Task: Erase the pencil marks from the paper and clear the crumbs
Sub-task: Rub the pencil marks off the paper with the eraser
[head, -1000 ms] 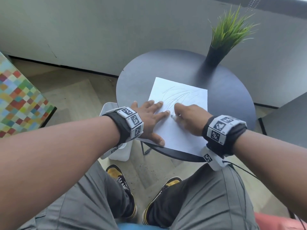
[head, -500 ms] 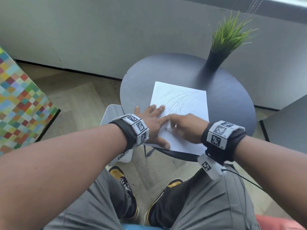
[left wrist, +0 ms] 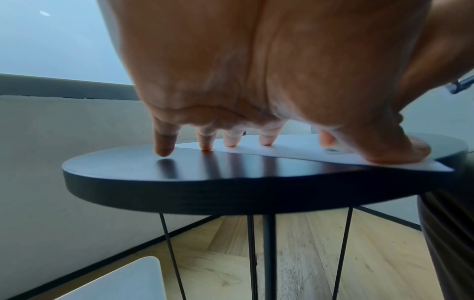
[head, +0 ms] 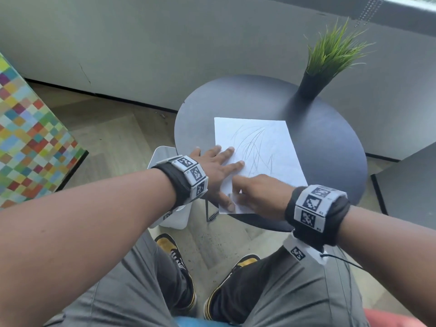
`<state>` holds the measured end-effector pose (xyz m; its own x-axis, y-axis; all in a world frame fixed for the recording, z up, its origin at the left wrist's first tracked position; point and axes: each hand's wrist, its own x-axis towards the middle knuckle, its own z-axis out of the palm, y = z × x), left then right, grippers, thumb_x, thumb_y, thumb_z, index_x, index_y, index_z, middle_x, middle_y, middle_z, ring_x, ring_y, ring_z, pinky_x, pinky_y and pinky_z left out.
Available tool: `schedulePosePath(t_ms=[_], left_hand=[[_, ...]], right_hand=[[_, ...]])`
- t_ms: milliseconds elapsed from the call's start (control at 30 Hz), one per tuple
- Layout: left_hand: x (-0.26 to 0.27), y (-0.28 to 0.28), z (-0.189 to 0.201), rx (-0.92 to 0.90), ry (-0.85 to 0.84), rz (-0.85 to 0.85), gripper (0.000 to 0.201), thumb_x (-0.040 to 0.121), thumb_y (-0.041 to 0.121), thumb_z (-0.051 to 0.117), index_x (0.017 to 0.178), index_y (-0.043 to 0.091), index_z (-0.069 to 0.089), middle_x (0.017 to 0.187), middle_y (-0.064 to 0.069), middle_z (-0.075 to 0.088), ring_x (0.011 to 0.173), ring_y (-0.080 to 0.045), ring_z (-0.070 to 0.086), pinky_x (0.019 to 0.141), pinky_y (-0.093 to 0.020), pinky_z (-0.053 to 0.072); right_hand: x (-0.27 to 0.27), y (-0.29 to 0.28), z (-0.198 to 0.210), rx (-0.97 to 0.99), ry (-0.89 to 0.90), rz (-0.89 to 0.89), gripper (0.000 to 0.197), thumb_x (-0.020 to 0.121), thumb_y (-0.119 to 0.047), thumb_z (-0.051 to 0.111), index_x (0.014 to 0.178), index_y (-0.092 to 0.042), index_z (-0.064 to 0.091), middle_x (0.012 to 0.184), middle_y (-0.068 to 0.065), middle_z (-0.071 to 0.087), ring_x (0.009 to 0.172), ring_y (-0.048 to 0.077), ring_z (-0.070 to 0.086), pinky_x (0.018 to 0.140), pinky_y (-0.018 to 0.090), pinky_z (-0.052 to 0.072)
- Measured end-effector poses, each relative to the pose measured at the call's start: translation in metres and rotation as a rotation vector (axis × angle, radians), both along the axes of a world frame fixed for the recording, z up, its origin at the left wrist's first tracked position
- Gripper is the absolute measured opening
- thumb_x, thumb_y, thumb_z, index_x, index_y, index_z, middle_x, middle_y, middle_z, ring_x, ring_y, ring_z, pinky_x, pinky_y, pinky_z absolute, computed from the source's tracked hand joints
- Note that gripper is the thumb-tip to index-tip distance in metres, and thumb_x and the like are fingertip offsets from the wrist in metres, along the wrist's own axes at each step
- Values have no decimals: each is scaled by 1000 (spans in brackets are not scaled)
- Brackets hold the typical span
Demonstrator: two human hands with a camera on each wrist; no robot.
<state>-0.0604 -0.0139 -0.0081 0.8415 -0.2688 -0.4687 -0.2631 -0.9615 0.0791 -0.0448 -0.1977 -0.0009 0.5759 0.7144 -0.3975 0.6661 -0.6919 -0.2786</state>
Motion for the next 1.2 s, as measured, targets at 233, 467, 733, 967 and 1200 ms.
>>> schedulePosePath(t_ms=[233, 467, 733, 967, 1200], left_hand=[[2, 0, 1, 61, -3, -50, 126, 61, 91, 56, 154, 41, -11, 164, 1, -20, 151, -30, -11, 115, -66, 13], [1, -2, 2, 66, 0, -44, 125, 62, 90, 57, 154, 40, -11, 164, 1, -20, 151, -29, -11, 115, -66, 13], [1, -3, 0, 75, -12, -39, 126, 60, 90, 58, 154, 40, -10, 164, 1, -19, 151, -30, -10, 115, -66, 14], [3, -3, -1, 95, -8, -43, 127, 58, 92, 56, 154, 41, -11, 164, 1, -20, 151, -31, -11, 115, -67, 15], [3, -12, 9, 132, 17, -47, 118, 63, 87, 61, 150, 52, -10, 164, -6, -19, 150, -38, -9, 112, -68, 20]], right_hand=[[27, -7, 13, -9, -149, -205, 23, 99, -33, 40, 111, -14, 45, 93, 10, 58, 80, 29, 52, 69, 35, 42], [36, -10, 13, 20, -125, -280, 21, 98, -37, 41, 104, -18, 45, 92, 13, 60, 83, 34, 58, 74, 39, 49], [18, -8, 10, -15, -110, -103, 20, 99, -33, 43, 109, -15, 46, 87, 4, 56, 78, 28, 53, 65, 32, 37], [-13, -6, 11, -23, -55, 34, 22, 97, -30, 47, 110, -12, 45, 84, 4, 53, 77, 27, 52, 63, 31, 33], [-25, -9, 6, 4, -70, 48, 19, 97, -29, 47, 105, -13, 42, 88, 10, 59, 76, 30, 53, 63, 34, 38]])
